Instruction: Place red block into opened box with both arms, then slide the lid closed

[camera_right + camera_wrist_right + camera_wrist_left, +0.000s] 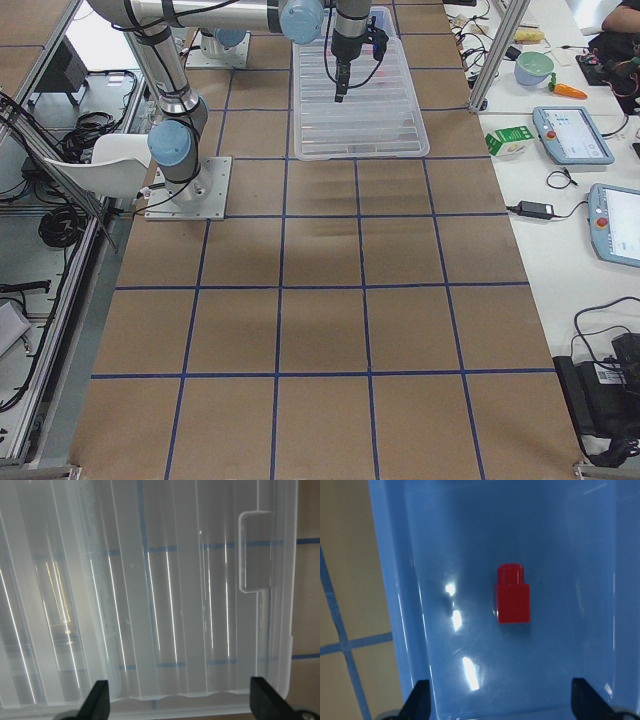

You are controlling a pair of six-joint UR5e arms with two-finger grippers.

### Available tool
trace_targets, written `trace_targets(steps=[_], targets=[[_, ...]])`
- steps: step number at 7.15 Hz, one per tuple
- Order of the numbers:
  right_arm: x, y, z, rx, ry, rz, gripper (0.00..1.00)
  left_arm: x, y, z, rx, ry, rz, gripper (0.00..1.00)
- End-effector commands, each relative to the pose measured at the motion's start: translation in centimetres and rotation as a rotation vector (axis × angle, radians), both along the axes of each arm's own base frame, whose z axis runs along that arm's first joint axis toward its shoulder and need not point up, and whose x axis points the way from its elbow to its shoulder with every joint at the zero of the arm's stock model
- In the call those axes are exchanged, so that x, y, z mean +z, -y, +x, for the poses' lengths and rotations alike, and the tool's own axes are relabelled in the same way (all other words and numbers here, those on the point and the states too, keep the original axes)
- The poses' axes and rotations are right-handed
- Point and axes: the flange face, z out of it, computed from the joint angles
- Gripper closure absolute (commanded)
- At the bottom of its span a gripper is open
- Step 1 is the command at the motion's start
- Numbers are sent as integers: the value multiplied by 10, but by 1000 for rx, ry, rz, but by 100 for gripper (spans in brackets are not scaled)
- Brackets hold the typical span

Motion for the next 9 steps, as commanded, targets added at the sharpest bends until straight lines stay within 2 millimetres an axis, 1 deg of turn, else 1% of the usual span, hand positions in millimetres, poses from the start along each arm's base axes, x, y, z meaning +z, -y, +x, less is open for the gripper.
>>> trace_targets(steps=[1,2,3,4,5,6,7,8,9], targets=[[-2,0,-2,8,-14,4,0,-33,7,-4,1,-23,-6,0],[6,1,-5,-3,-14,-24,0,-44,12,-4,12,-18,-18,0],[4,-1,-3,-12,-16,-12,0,-48,15,-2,12,-6,-36,16],[5,-4,0,-8,-12,-9,0,-51,14,-2,12,-10,-30,45],[9,-8,2,-5,-8,-17,0,-58,14,-3,9,-17,-18,59],[14,-12,5,-3,0,-28,0,-63,14,-2,10,-21,-13,65],[14,-11,4,-3,-1,-28,0,-63,15,-2,9,-18,-15,88],[12,-11,3,-4,-5,-22,0,-52,18,1,10,-7,-35,100],[11,-10,3,-3,-2,-21,0,-32,22,0,5,16,-62,100]])
